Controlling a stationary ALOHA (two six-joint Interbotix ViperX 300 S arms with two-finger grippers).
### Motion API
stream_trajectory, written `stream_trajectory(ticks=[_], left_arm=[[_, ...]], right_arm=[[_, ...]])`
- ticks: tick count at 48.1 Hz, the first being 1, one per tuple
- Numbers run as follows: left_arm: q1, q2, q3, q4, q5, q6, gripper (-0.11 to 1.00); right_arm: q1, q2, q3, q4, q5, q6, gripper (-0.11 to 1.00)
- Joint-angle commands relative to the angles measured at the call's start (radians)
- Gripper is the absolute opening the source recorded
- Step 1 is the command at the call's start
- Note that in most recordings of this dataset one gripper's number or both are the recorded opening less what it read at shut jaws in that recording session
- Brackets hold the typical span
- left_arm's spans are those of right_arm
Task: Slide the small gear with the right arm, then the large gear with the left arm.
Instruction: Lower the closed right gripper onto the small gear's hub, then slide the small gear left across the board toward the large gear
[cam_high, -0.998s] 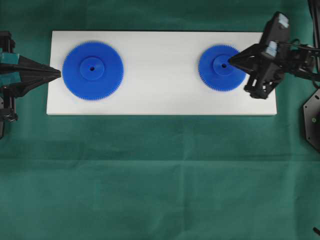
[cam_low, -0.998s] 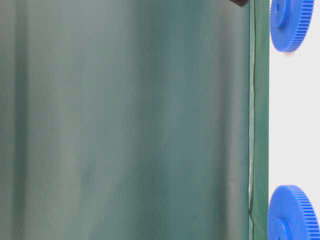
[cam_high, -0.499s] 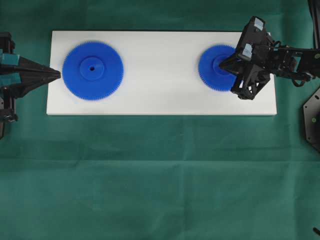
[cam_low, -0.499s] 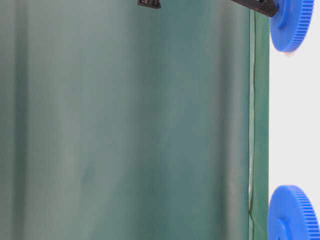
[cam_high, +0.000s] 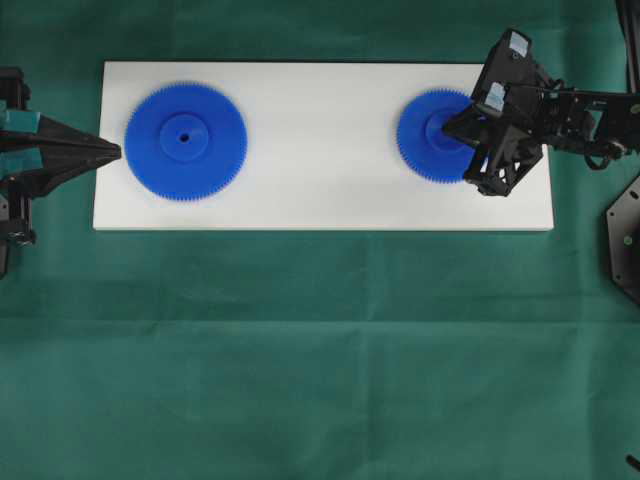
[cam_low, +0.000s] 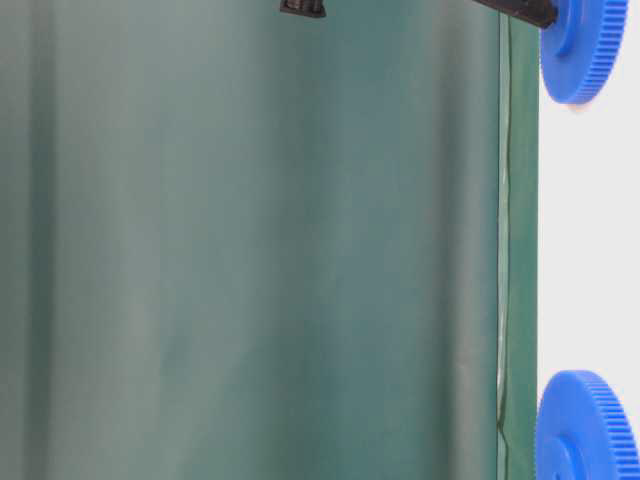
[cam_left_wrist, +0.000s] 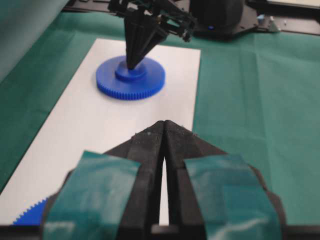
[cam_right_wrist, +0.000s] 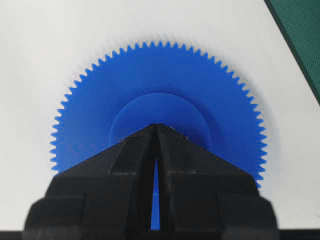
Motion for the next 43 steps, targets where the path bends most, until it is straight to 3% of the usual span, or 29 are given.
stream_trajectory(ticks=[1,20,34,43], left_arm=[[0.003,0.003,-0.011,-0.002,-0.012,-0.002,0.0],[0.003,0.003,-0.011,-0.002,-0.011,-0.002,0.0],[0.003,0.003,-0.006,-0.003,-0.011,-0.003,0.0],[0.003,0.003,-0.005,-0.003,-0.006,-0.003,0.0]], right_arm=[[-0.002,0.005,-0.018,-0.002,-0.003,0.0,0.5],[-0.002,0.087,-0.043,0.0,0.008,0.0,0.5],[-0.002,0.086,-0.041,0.0,0.13,0.005,0.5],[-0.002,0.077,-0.038,0.0,0.15,0.043,0.5]])
